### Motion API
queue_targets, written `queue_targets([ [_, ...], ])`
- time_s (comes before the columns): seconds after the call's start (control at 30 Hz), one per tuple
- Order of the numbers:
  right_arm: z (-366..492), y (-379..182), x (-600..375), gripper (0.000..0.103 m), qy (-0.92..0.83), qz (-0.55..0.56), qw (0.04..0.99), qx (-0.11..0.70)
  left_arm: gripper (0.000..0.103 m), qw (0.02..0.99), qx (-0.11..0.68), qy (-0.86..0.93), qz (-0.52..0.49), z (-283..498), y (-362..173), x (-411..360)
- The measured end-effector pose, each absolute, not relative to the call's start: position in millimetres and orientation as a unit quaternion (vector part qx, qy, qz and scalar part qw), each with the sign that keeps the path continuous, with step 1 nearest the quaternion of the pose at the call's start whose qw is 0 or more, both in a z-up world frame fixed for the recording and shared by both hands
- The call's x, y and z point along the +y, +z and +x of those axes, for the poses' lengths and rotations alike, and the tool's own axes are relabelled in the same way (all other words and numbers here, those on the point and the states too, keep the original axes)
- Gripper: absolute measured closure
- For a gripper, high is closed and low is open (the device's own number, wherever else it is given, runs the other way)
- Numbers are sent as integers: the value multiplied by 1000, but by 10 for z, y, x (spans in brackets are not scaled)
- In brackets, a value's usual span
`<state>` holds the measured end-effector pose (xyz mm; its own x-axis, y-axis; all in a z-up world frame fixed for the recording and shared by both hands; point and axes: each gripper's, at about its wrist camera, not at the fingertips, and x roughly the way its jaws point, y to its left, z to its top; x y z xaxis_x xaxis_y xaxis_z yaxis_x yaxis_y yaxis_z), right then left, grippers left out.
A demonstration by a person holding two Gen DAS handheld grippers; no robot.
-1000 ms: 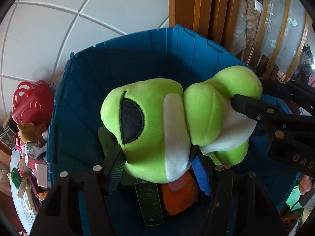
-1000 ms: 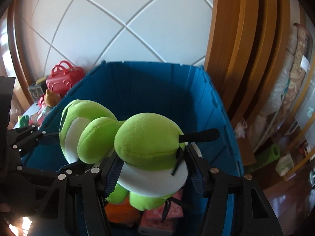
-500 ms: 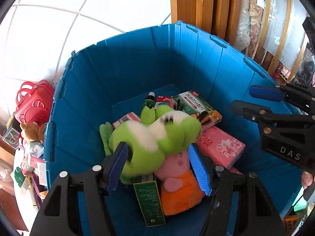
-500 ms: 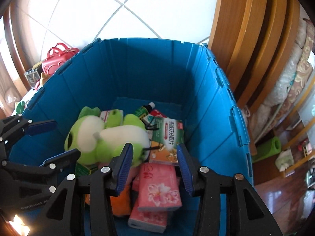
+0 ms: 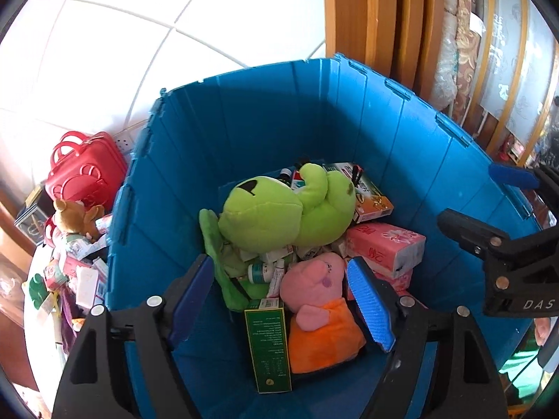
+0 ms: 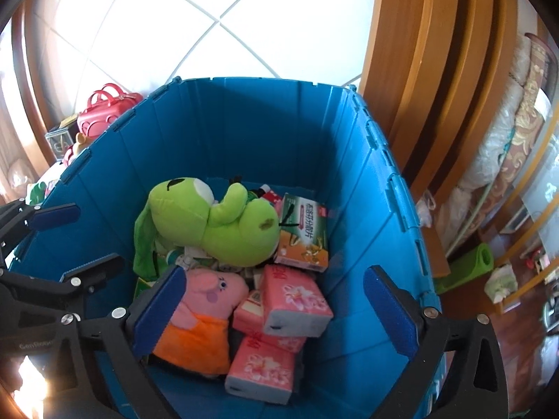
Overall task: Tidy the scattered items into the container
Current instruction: 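Withdraw both tools from the crate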
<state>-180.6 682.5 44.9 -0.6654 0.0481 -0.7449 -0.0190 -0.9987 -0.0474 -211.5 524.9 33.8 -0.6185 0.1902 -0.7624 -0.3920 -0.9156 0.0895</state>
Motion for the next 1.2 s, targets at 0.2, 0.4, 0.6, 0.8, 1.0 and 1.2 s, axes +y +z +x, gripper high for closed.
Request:
queue_targets([
  [0.2, -1578, 488, 6765, 0, 924, -381, 16, 1, 25, 130, 105, 918, -360, -1840, 464, 5037],
  [0.4, -1423, 496, 6566, 0, 934, -357, 15, -9, 24, 102, 81, 935, -330, -1637, 566, 4824],
  [0.6, -1295, 535, 6296, 0, 939, -343, 6, -10, 24, 82, 64, 946, -308, -1455, 679, 4521],
  [0.8, -1147, 658, 5911, 0, 944, -329, -1, -9, 24, 78, 50, 949, -301, -1273, 764, 4102],
  [1.0, -844, 757, 5424, 0, 949, -313, 24, -1, 24, 93, 65, 951, -288, -1012, 793, 3591],
  [1.2, -439, 828, 4917, 0, 952, -299, 68, 17, 24, 140, 73, 948, -277, -720, 883, 3086],
])
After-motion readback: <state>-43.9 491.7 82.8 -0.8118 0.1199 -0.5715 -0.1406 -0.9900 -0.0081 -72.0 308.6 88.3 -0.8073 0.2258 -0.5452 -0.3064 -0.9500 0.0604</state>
